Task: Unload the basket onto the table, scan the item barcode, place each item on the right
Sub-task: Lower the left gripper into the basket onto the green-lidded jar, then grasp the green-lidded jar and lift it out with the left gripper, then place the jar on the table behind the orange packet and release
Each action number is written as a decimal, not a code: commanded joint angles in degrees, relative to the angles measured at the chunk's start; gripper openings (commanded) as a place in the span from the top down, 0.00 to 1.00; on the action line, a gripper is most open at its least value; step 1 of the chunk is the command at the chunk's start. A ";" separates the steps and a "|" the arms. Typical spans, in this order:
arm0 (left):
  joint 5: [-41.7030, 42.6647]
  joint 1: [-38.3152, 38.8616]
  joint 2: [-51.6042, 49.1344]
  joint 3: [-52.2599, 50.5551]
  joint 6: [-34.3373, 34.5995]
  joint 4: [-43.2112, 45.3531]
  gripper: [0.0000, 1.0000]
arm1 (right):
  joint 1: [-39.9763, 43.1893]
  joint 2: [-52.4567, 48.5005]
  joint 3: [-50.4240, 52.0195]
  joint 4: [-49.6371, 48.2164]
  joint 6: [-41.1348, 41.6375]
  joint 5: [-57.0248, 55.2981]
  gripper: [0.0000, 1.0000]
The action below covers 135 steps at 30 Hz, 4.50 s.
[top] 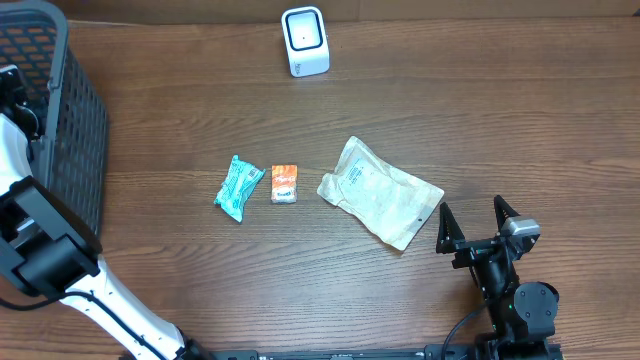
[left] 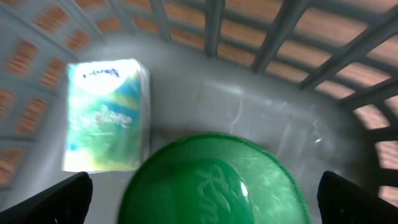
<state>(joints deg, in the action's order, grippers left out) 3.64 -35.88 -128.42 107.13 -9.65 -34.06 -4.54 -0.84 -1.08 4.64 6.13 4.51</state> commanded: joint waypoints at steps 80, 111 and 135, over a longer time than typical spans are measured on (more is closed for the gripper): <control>15.76 35.06 33.59 -0.17 18.45 -30.93 0.62 | 0.15 0.66 0.63 -0.24 -0.22 0.11 0.00; -2.10 60.30 -1.25 -0.17 19.10 -16.85 0.61 | 0.15 0.66 0.63 -0.24 -0.22 0.11 0.00; -1.18 60.24 1.14 18.95 16.90 -32.76 0.24 | 0.15 0.66 0.63 -0.24 -0.22 0.11 0.00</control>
<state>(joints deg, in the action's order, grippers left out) 2.52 24.36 -129.47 119.17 8.60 -65.58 -4.54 -0.84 -1.08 4.64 6.17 4.51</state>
